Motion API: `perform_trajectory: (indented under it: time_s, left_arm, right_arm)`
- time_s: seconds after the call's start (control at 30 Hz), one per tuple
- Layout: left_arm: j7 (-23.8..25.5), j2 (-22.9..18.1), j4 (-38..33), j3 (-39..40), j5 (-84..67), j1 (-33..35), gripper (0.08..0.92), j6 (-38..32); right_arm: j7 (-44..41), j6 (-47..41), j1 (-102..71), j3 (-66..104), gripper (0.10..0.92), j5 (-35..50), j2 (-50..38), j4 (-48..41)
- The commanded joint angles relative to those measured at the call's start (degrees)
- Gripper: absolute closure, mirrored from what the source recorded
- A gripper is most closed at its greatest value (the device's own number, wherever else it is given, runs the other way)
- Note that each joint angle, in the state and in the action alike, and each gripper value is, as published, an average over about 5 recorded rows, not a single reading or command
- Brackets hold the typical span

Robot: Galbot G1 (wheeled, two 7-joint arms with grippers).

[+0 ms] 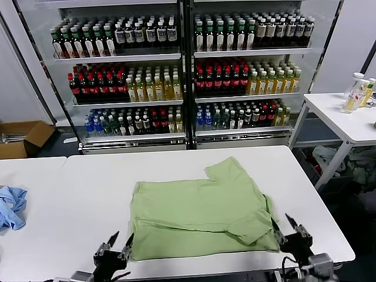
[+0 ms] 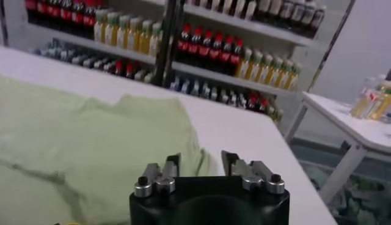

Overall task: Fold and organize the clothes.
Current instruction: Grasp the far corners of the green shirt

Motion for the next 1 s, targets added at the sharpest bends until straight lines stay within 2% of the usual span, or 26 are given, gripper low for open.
perform_trajectory:
  time_s: [0.03,0.2,0.27,0.4,0.7,1.0]
  left_arm:
    - [-1.2,6.9,12.4,2.3,-8.1,-20.1,0.402,1.0]
    - [-2.0,8.8,24.4,9.8,-10.1,-33.3,0.264,2.2]
    - [-2.6,8.7,27.8,12.1,-11.8,-37.9,0.215,3.3]
    - [-3.1,8.3,33.7,16.1,-13.8,-45.3,0.181,4.5]
    - [-2.4,4.8,44.4,20.3,-13.3,-52.7,0.177,4.4]
    - [-2.1,3.2,47.9,21.3,-13.9,-54.8,0.177,4.6]
  right_arm:
    - [3.1,-6.5,32.4,-13.0,0.361,12.7,-1.4,-15.5]
    - [0.9,-10.1,49.8,-24.6,0.231,12.2,1.6,-29.9]
    - [0.1,-10.4,53.3,-26.9,0.21,12.1,2.7,-33.3]
    - [-1.0,-10.7,58.0,-30.1,0.203,11.9,4.0,-38.7]
    - [-4.1,-11.0,65.1,-34.4,0.203,10.0,8.8,-50.1]
    - [-7.0,-12.1,68.5,-34.3,0.203,10.1,14.4,-58.6]
